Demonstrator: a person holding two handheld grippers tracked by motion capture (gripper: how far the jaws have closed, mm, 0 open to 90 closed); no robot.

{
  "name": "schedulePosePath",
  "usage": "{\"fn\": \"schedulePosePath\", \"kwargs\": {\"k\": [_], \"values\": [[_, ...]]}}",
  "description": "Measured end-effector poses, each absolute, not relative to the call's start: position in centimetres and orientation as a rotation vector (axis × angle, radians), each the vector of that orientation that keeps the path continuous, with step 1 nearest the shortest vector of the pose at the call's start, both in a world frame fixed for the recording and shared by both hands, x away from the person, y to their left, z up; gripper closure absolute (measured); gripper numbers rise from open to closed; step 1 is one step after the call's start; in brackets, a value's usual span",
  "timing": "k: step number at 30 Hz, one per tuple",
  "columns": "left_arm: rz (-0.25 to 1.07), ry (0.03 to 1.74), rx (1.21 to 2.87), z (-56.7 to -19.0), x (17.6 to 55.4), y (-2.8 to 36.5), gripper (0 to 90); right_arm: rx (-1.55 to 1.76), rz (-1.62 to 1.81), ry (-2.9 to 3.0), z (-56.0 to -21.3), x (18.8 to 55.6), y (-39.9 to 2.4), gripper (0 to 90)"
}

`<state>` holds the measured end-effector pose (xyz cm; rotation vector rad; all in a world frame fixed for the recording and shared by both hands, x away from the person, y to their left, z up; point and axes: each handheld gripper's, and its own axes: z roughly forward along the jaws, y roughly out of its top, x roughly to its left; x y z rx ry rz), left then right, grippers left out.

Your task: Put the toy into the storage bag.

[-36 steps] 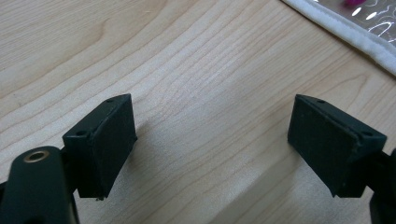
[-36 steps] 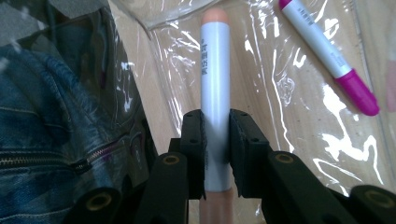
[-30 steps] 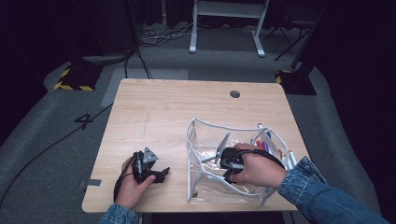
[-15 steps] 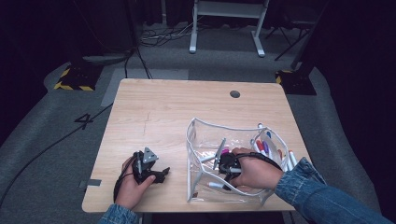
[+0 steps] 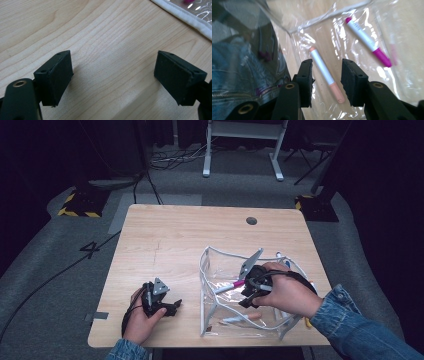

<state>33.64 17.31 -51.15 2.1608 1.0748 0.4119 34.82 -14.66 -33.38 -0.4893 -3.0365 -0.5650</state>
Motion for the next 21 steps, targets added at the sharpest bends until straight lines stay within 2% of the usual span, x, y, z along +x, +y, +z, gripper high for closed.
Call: {"fn": "schedulePosePath", "kwargs": {"k": [10, 21], "values": [[0.412, 1.075, 2.161, -51.1, 33.6, 17.3, 15.7, -0.641, -0.863, -3.026, -29.4, 34.7, -18.9, 59.3], [0.408, 1.077, 2.157, -51.2, 33.6, 17.3, 15.7, -0.895, -1.047, -2.976, -28.8, 34.9, -25.9, 58.9]]}}
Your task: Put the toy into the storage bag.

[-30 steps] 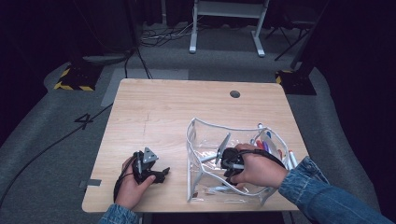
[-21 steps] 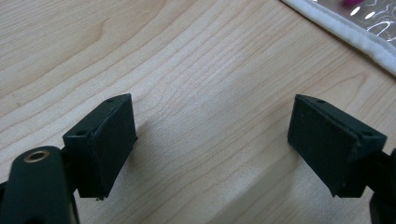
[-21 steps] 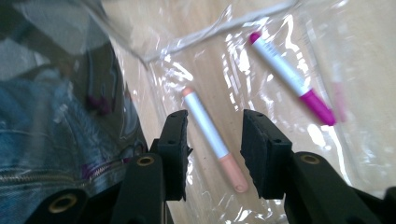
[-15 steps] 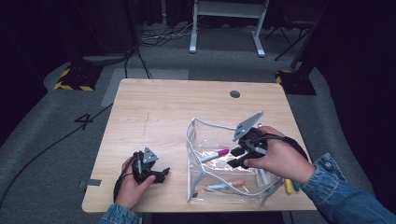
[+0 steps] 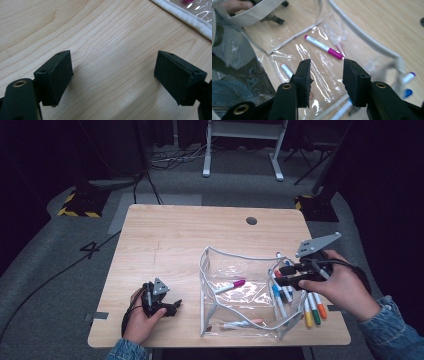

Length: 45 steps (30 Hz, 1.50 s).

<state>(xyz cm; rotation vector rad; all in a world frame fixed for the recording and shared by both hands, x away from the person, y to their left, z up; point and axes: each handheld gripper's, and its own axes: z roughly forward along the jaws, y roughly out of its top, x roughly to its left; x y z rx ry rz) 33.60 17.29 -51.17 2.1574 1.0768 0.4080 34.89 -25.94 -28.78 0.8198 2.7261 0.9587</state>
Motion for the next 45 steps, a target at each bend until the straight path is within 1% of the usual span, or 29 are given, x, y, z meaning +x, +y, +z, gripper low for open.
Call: {"fn": "schedulePosePath", "kwargs": {"k": [3, 5, 6, 10, 11, 13, 19, 25, 29, 31, 32, 38, 39, 40, 41, 45], "values": [[0.408, 1.077, 2.157, -51.2, 33.6, 17.3, 15.7, 0.861, 0.991, 2.668, -28.7, 34.6, -28.1, 58.8], [0.408, 1.077, 2.157, -51.2, 33.6, 17.3, 15.7, 0.874, 0.991, 2.655, -28.7, 34.5, -28.7, 58.8], [0.408, 1.076, 2.157, -51.2, 33.6, 17.3, 15.7, 0.920, 1.004, 2.621, -28.7, 34.4, -30.3, 58.7], [0.407, 1.076, 2.156, -51.2, 33.6, 17.3, 15.7, 1.008, 0.981, 2.562, -29.2, 34.5, -32.9, 58.8], [0.407, 1.076, 2.156, -51.2, 33.6, 17.3, 15.7, 1.008, 0.981, 2.562, -29.2, 34.5, -32.9, 58.8], [0.407, 1.074, 2.157, -51.2, 33.6, 17.3, 15.7, 1.080, 0.981, 2.536, -30.2, 34.6, -34.7, 58.5], [0.399, 1.078, 2.154, -51.2, 33.7, 17.5, 15.2, 1.192, 0.944, 2.471, -32.5, 35.1, -37.4, 58.2], [0.406, 1.077, 2.162, -51.1, 33.8, 17.8, 15.2, 1.302, 0.829, 2.436, -36.2, 36.1, -39.7, 57.9], [0.406, 1.077, 2.161, -51.1, 33.8, 17.8, 15.2, 1.381, 0.783, 2.438, -39.0, 36.7, -40.6, 58.1], [0.407, 1.076, 2.162, -51.1, 33.8, 17.8, 15.2, 1.397, 0.778, 2.441, -39.5, 36.7, -40.7, 58.3], [0.404, 1.078, 2.160, -51.1, 33.8, 17.8, 15.2, 1.426, 0.749, 2.455, -41.1, 36.9, -41.0, 58.6], [0.407, 1.076, 2.162, -51.1, 33.8, 17.8, 15.2, 1.468, 0.636, 2.460, -43.9, 37.4, -41.4, 58.7], [0.407, 1.076, 2.162, -51.1, 33.8, 17.8, 15.2, 1.468, 0.636, 2.460, -43.9, 37.4, -41.4, 58.7], [0.407, 1.075, 2.162, -51.1, 33.8, 17.8, 15.2, 1.470, 0.571, 2.462, -45.0, 37.5, -41.3, 58.7], [0.403, 1.078, 2.159, -51.1, 33.8, 17.8, 15.2, 1.474, 0.553, 2.464, -45.2, 37.6, -41.3, 58.8], [0.405, 1.076, 2.161, -51.1, 33.8, 17.8, 15.2, 1.498, 0.503, 2.463, -46.4, 37.9, -41.2, 61.4]]}}
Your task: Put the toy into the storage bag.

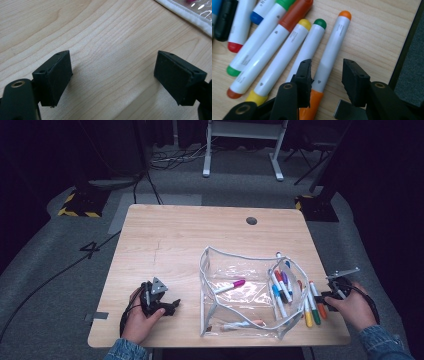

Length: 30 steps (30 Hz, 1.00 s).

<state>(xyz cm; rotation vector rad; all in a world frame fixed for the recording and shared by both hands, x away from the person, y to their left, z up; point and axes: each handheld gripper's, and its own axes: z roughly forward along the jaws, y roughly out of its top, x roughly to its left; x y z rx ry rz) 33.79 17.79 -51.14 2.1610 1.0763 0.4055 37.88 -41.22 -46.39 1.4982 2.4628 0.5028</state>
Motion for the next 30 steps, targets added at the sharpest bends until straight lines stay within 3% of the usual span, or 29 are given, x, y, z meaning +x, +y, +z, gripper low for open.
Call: {"fn": "schedulePosePath", "kwargs": {"k": [7, 15, 30], "values": [[0.402, 1.079, 2.158, -51.1, 33.8, 17.8, 15.2, 1.578, 0.431, 2.429, -46.9, 38.0, -41.0, 76.9], [0.403, 1.079, 2.159, -51.1, 33.8, 17.8, 15.2, 1.641, 0.439, 2.391, -46.5, 38.0, -41.0, 77.1], [0.405, 1.076, 2.162, -51.1, 33.8, 17.8, 15.2, 1.484, 0.640, 2.428, -38.0, 36.8, -39.5, 77.1]]}}
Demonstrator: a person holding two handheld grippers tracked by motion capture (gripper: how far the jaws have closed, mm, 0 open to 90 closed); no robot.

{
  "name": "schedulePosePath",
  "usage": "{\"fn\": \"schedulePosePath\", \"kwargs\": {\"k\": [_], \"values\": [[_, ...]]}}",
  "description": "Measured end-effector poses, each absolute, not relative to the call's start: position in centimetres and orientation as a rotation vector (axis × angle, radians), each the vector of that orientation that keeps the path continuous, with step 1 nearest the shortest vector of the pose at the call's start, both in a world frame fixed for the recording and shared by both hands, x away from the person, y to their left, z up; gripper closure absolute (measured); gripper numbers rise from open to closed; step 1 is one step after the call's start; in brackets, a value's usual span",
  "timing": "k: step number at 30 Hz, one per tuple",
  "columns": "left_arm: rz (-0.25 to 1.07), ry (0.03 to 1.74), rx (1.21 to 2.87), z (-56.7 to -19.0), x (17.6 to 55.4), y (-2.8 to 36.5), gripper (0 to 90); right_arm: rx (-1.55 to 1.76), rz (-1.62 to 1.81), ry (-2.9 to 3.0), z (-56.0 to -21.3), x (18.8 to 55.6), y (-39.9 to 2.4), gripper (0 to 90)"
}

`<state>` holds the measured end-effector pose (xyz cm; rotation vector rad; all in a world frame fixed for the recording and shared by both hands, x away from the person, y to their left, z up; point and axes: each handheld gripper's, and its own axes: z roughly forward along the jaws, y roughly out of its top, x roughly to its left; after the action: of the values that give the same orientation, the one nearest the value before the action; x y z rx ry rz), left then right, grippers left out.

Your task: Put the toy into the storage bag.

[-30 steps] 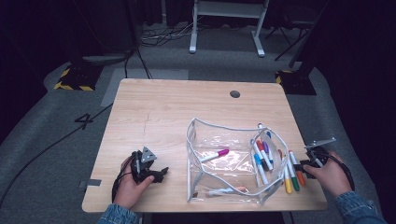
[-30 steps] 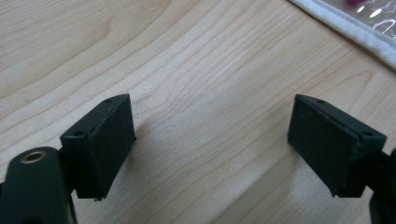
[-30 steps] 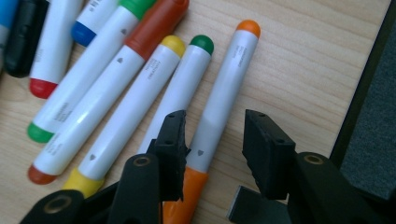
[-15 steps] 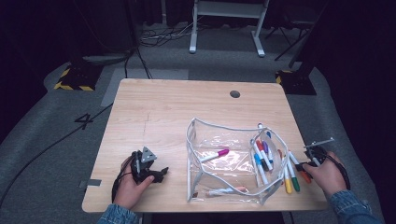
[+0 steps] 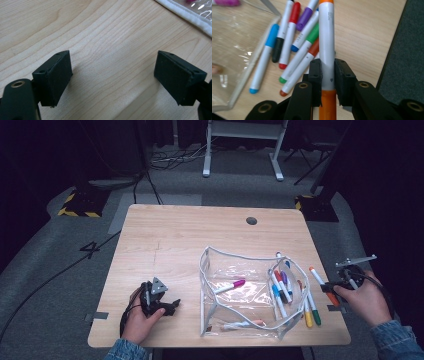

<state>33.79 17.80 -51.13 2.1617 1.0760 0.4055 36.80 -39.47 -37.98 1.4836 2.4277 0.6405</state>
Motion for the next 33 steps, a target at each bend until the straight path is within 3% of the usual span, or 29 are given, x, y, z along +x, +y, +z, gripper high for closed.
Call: {"fn": "schedulePosePath", "kwargs": {"k": [21, 33], "values": [[0.414, 1.100, 2.149, -51.2, 33.8, 17.9, 15.9, 1.114, 0.795, 2.563, -27.6, 35.5, -33.4, 77.1], [0.419, 1.099, 2.147, -51.2, 33.9, 17.9, 15.3, 0.893, 0.826, 2.708, -26.0, 34.7, -27.8, 77.1]]}}
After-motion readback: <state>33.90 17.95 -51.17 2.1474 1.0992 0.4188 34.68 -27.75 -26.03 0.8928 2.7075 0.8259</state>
